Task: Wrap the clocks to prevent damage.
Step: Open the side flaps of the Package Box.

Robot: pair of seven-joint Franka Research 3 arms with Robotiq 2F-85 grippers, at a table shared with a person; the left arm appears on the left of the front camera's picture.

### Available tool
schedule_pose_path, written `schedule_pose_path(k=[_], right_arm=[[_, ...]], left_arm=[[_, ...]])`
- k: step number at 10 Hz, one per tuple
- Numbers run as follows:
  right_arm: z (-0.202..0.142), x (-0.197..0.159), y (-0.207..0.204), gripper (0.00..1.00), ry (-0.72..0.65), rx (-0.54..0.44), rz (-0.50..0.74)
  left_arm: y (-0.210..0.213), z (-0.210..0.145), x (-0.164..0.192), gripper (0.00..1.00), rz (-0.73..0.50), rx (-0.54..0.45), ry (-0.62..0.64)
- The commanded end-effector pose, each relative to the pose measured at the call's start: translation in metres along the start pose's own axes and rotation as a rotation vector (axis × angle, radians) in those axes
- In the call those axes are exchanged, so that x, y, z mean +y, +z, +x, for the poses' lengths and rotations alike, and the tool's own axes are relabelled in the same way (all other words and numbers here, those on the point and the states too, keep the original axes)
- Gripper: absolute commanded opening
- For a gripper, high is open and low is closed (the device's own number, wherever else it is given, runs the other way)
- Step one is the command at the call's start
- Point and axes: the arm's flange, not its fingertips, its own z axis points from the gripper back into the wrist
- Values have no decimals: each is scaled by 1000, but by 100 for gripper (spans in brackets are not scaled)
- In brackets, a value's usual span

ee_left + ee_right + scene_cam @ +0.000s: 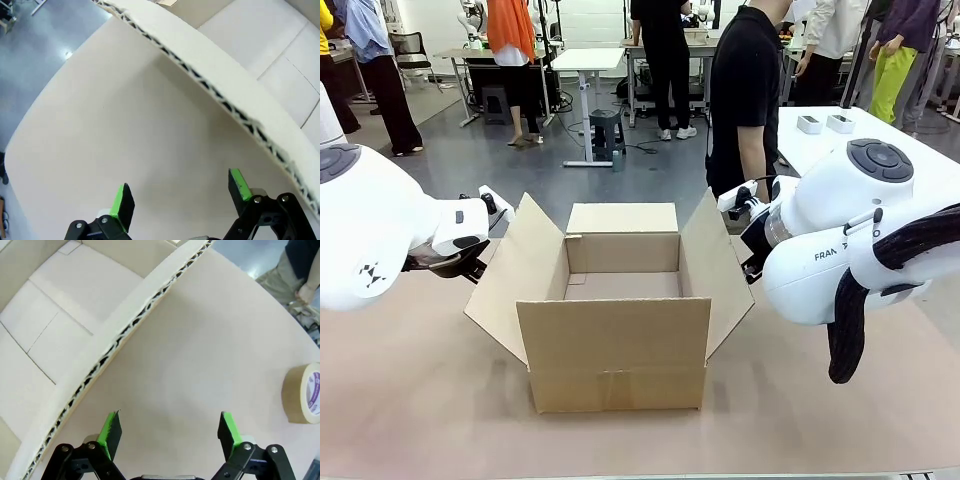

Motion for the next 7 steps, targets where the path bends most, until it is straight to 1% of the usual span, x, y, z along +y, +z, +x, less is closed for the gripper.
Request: schedule_pose_path(k=[1, 6, 7], right_arm=[[0, 0, 0, 100, 0, 0, 0], [0, 0, 0, 100, 0, 0, 0], [10, -11, 28, 100, 7, -16, -10]], left_arm=[[0, 0, 0, 100, 0, -1, 0], [0, 0, 0, 100, 0, 0, 0], [40, 2, 13, 100, 40, -37, -42]])
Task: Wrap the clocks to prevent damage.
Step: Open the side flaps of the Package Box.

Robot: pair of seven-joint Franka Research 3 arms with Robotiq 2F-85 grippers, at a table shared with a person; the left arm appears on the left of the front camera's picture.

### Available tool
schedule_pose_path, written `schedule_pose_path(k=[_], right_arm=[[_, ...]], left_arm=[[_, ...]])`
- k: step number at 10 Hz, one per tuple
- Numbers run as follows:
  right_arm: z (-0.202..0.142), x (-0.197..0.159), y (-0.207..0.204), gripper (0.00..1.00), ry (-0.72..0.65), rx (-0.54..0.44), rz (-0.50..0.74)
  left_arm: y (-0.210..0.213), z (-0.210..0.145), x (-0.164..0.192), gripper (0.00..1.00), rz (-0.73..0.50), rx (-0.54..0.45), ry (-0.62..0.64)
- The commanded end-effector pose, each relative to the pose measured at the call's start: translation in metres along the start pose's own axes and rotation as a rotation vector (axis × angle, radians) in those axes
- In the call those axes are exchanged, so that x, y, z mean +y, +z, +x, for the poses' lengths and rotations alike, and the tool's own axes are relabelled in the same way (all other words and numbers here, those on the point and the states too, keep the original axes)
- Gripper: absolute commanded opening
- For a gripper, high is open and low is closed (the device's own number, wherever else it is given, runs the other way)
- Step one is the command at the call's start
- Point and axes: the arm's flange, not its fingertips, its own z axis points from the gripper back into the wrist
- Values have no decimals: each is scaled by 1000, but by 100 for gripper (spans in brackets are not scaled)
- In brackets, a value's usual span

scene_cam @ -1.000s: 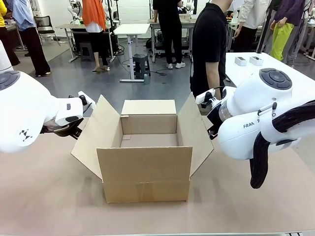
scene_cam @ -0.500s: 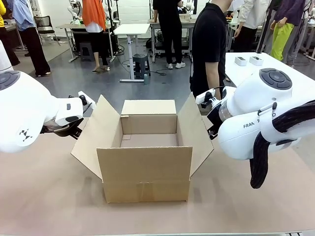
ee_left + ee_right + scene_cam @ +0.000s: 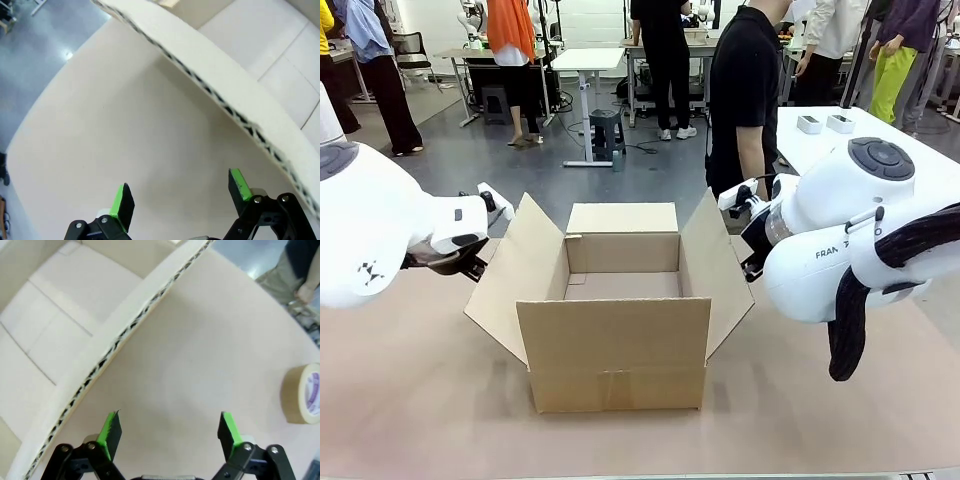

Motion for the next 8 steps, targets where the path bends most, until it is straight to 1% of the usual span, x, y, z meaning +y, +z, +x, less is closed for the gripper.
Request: schedule_pose_path(k=[1, 2, 3, 4, 5, 6, 7, 8], right_arm=[[16, -21, 53, 100, -3, -14, -35], [25, -31, 89, 100, 5, 11, -65], [32, -35, 123, 100, 12, 22, -108], [39, -34, 155, 100, 19, 50, -123], [47, -33, 179, 100, 9, 40, -148], [54, -31, 200, 100, 2, 24, -164], [53, -31, 205, 100, -9, 30, -164], [45, -39, 198, 100, 14, 8, -136]], left_arm=[[71, 4, 29, 100, 35, -31, -69], [109, 7, 49, 100, 31, -30, -89], [140, 11, 59, 100, 37, -29, -103], [162, 13, 62, 100, 33, -16, -125], [185, 19, 65, 100, 23, -17, -150], [198, 22, 68, 100, 37, -22, -153], [197, 13, 63, 100, 45, -21, -144], [199, 17, 66, 100, 21, -42, -122]])
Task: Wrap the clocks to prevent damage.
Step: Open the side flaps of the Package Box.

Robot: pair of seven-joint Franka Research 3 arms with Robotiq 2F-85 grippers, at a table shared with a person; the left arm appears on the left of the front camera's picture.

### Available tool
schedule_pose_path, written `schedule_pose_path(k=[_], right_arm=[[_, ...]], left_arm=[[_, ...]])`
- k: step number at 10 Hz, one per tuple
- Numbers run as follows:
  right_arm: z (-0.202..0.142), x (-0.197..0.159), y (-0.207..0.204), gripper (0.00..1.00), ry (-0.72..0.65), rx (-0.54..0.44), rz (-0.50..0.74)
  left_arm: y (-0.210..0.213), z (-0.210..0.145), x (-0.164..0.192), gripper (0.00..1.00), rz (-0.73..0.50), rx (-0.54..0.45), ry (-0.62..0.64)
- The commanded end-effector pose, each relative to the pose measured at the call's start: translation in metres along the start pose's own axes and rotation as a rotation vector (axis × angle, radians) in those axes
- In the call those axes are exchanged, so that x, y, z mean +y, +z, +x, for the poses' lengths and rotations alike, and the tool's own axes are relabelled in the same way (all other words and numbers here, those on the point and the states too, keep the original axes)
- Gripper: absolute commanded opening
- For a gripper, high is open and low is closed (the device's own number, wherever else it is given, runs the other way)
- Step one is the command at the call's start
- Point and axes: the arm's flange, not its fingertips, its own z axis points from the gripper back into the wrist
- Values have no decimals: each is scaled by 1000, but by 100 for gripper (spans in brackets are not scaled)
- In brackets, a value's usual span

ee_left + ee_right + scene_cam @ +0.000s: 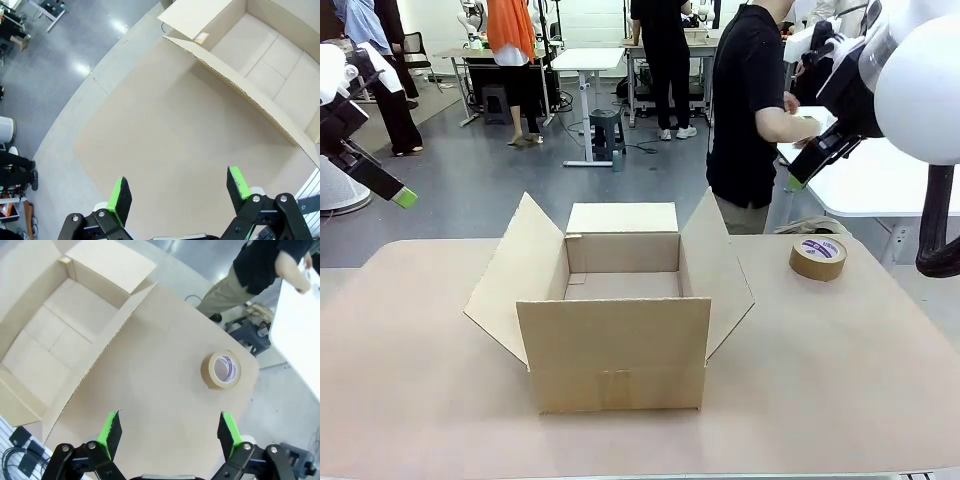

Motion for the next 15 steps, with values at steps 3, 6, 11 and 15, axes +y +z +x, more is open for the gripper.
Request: schedule_pose_path(k=[3, 6, 11, 15], right_arm=[[-2, -1, -5, 100, -2, 6, 4], [1, -52, -12, 100, 177, 122, 640], [-18, -128, -21, 100, 323, -120, 899], [-49, -140, -40, 100, 410, -400, 915]], left_arm=[[-10, -2, 0, 100, 1, -1, 5], [8, -1, 17, 100, -266, 60, -213], [5, -19, 68, 100, -647, -207, -394], [-7, -40, 70, 100, -727, -486, -318]])
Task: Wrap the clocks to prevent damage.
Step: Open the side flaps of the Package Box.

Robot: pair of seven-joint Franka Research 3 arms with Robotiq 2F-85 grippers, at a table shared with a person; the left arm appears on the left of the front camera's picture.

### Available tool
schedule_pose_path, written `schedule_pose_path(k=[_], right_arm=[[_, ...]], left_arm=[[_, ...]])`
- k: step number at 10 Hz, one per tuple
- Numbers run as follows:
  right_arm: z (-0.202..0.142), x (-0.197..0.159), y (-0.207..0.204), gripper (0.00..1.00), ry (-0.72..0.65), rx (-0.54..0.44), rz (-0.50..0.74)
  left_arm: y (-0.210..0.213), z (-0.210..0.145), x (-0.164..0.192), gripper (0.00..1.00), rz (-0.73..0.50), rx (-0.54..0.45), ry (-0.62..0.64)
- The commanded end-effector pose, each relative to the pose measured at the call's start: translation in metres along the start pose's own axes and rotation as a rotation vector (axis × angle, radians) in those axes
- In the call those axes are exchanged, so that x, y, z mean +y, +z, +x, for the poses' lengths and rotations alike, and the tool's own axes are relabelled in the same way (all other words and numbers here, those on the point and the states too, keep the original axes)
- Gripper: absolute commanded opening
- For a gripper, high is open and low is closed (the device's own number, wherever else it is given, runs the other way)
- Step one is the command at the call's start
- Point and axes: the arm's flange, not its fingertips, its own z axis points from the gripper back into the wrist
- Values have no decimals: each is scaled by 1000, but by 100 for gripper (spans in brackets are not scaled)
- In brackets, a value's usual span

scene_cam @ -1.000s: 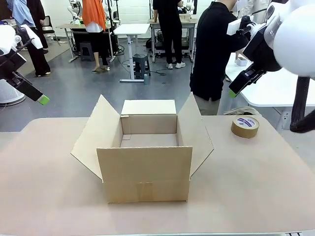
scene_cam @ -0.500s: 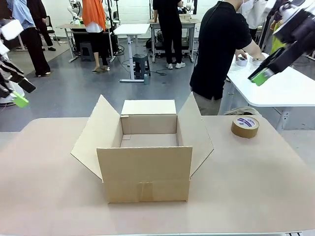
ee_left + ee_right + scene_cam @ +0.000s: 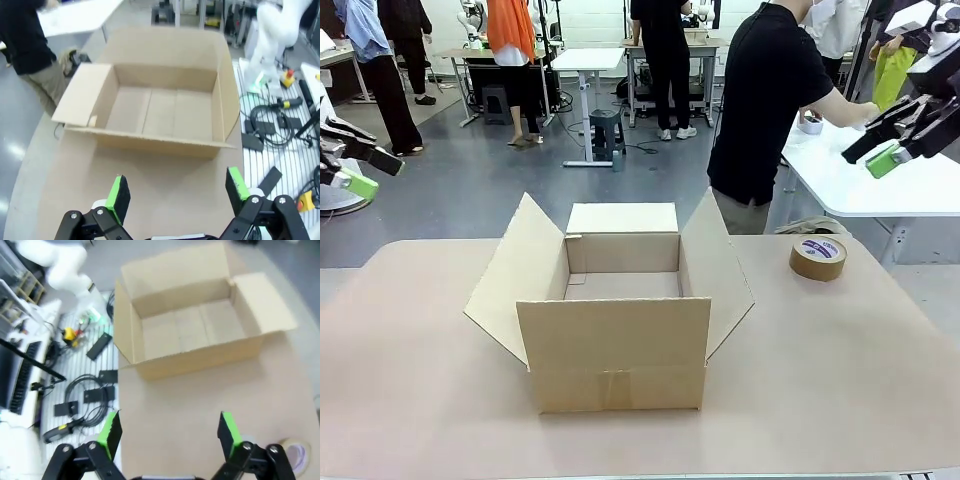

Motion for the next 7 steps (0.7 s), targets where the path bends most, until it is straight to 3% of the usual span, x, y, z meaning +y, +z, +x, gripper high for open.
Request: schedule_pose_path(k=[1, 3, 6, 7], right_arm=[[-14, 2, -11, 100, 68, -135, 13], [-23, 5, -13, 100, 122, -171, 49], [-28, 9, -15, 100, 135, -152, 36], [-30, 12, -13, 72, 151, -149, 30]], left_arm=[[8, -10, -3, 100, 7, -82, 20], [14, -5, -4, 100, 29, -67, 43], [23, -4, -4, 100, 72, -34, 46], [25, -7, -4, 47, 94, -32, 32]])
